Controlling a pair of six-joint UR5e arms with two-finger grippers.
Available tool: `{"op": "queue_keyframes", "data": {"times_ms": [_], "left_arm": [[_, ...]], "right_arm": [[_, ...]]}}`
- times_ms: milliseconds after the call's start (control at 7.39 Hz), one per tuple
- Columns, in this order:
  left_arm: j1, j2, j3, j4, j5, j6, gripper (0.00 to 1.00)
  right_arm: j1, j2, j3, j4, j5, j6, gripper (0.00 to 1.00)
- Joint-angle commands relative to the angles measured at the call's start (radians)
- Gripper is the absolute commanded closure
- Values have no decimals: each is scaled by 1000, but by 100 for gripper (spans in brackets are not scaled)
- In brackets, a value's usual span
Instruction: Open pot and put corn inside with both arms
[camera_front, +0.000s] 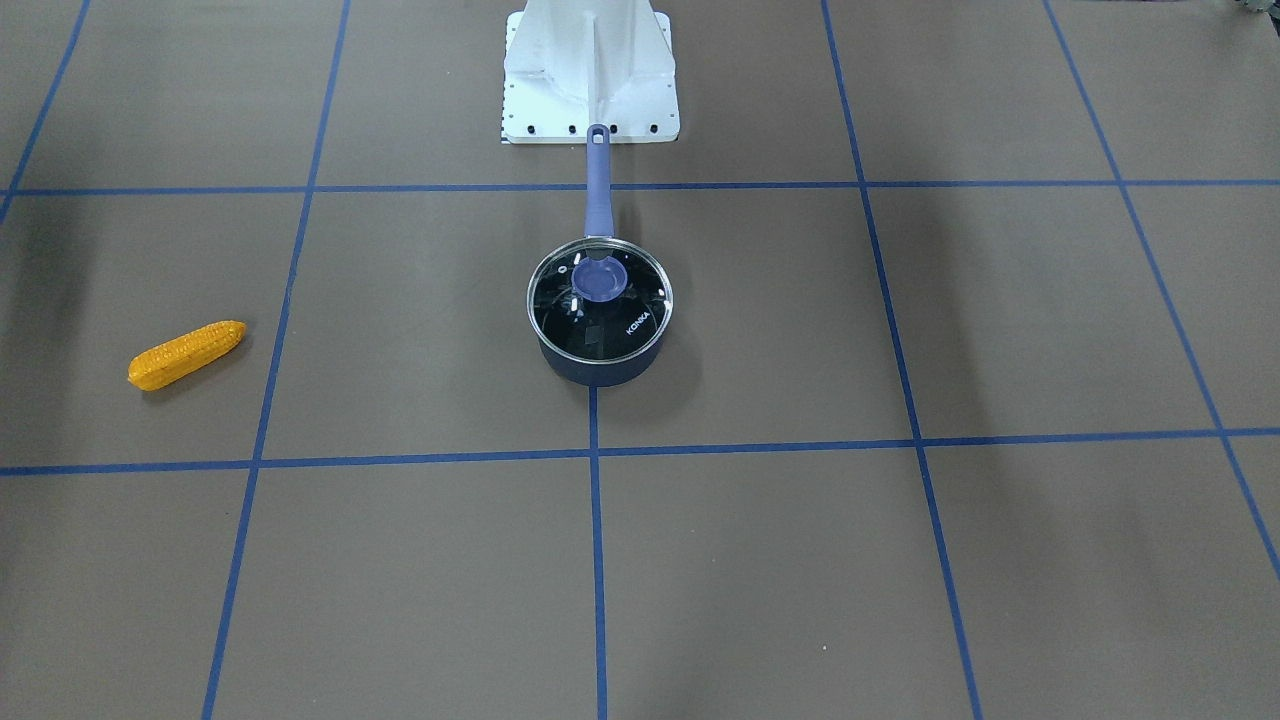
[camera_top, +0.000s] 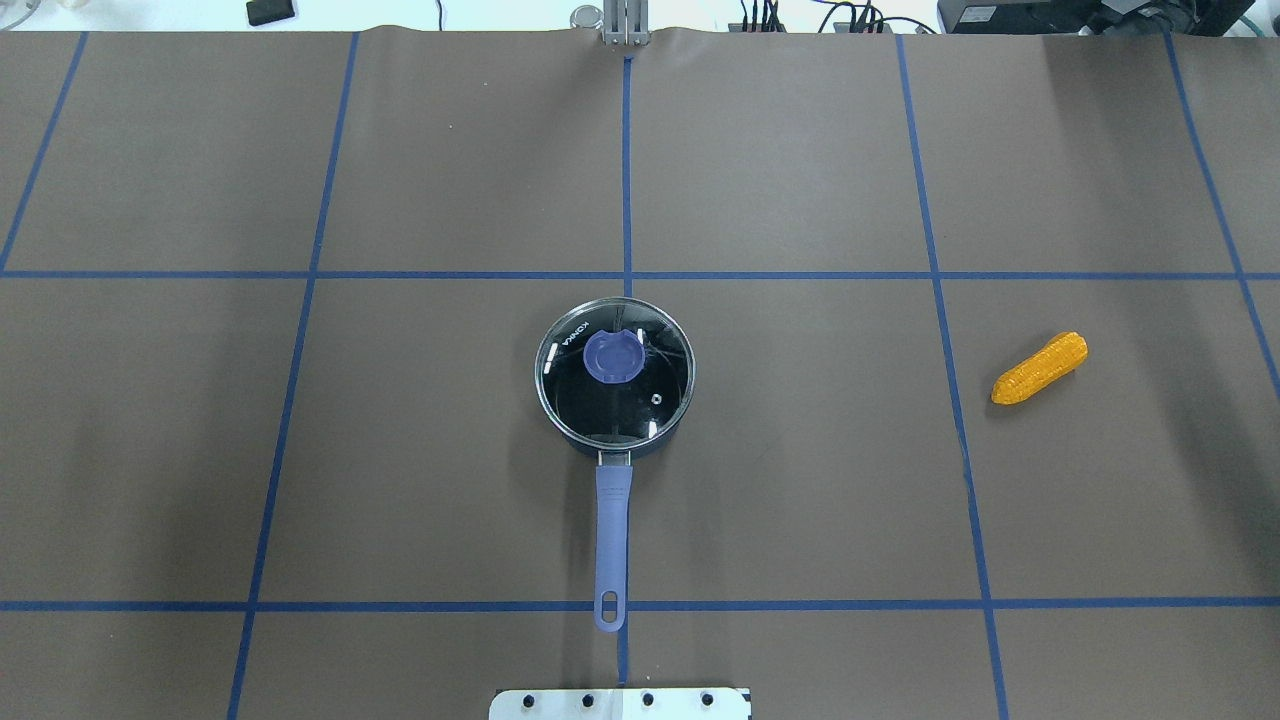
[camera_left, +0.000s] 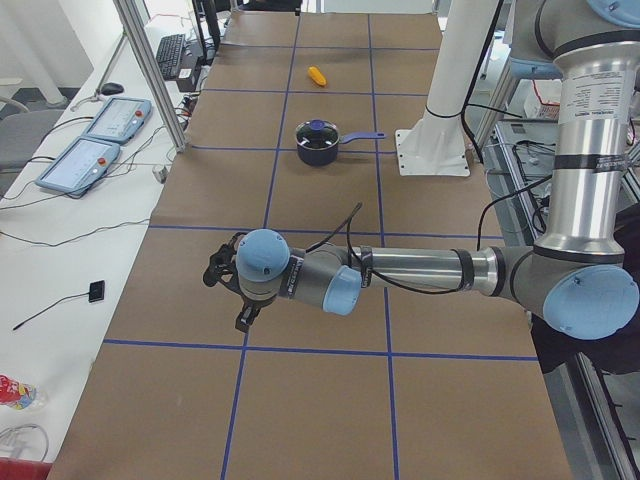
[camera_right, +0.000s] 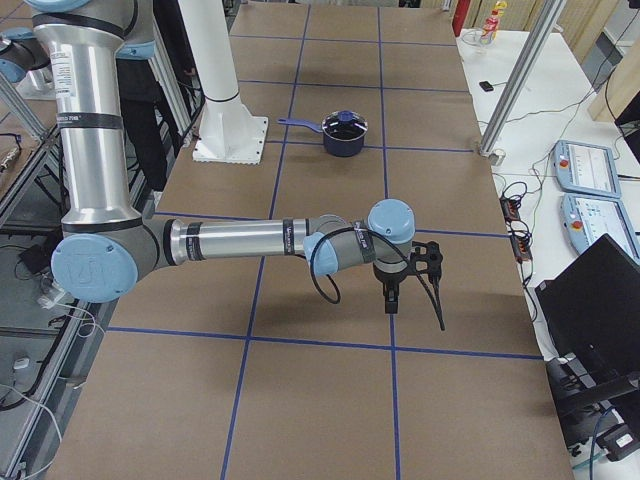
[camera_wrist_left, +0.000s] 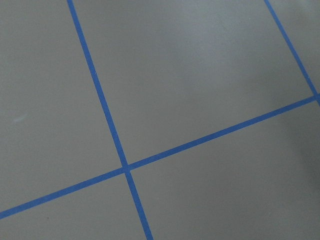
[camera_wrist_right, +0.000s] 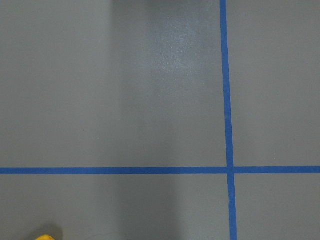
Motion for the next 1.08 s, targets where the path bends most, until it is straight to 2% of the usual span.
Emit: {"op": "queue_keyframes", "data": {"times_ms": [0, 541, 947], "left_arm": [[0, 0, 2, 0, 0, 0, 2], [0, -2, -4, 2, 0, -6, 2], [73, -84, -32, -9, -8, -249, 2]], "right_arm": [[0, 5, -2, 0, 1, 4, 0], [-2, 17, -20, -2, 9, 5, 0], [-147, 86, -13, -2, -18, 325, 0]]}}
